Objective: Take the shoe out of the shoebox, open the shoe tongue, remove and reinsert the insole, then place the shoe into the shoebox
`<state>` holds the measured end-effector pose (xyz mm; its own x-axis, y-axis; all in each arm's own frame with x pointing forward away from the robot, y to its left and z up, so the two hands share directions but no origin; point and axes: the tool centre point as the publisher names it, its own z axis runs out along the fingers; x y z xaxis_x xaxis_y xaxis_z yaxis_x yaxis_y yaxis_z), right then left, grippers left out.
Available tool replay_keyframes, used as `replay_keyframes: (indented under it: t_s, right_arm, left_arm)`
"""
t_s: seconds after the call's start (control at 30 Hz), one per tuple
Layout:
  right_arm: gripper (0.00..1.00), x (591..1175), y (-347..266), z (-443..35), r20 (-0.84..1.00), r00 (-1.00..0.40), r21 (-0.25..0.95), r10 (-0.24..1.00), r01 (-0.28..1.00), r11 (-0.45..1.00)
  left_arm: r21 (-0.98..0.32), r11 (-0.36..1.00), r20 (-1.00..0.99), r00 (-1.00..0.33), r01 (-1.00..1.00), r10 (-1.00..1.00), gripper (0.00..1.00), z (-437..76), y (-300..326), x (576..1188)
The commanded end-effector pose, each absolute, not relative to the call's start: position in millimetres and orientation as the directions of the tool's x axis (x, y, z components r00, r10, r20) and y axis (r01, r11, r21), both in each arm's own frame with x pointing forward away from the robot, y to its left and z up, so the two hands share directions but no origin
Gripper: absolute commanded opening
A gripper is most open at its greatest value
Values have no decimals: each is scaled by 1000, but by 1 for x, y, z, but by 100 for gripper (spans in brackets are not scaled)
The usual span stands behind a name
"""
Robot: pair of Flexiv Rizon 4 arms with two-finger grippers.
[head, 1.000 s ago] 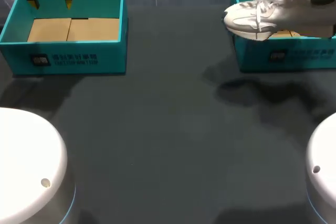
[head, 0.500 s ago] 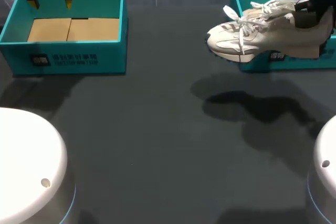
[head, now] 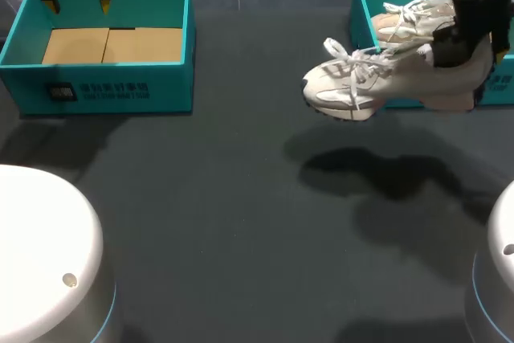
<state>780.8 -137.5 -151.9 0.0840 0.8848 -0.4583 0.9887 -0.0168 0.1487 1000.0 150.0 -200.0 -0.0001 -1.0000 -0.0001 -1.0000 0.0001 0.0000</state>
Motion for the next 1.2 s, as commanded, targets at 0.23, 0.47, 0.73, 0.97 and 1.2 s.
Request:
replay_keyframes:
  t_s: [0.23, 0.47, 0.73, 0.97, 1.2]
  right_arm:
    - [0, 748, -96, -198, -439, 132, 189, 889, 981, -52]
    - [0, 745, -89, -203, -443, 118, 184, 889, 982, -39]
    - [0, 745, -89, -203, -443, 118, 184, 889, 982, -39]
    - [0, 730, -40, -246, -478, 58, 184, 877, 982, 35]
    - [0, 724, -18, -275, -457, 41, 205, 888, 977, 61]
  left_arm:
    - [0, 0, 0, 0, -1000, -1000, 100, -200, 150, 1000]
    - [0, 0, 0, 0, -1000, -1000, 100, -200, 150, 1000]
    - [0, 0, 0, 0, -1000, -1000, 100, -200, 150, 1000]
    - [0, 0, 0, 0, -1000, -1000, 100, -200, 150, 1000]
    - [0, 0, 0, 0, -1000, -1000, 100, -200, 150, 1000]
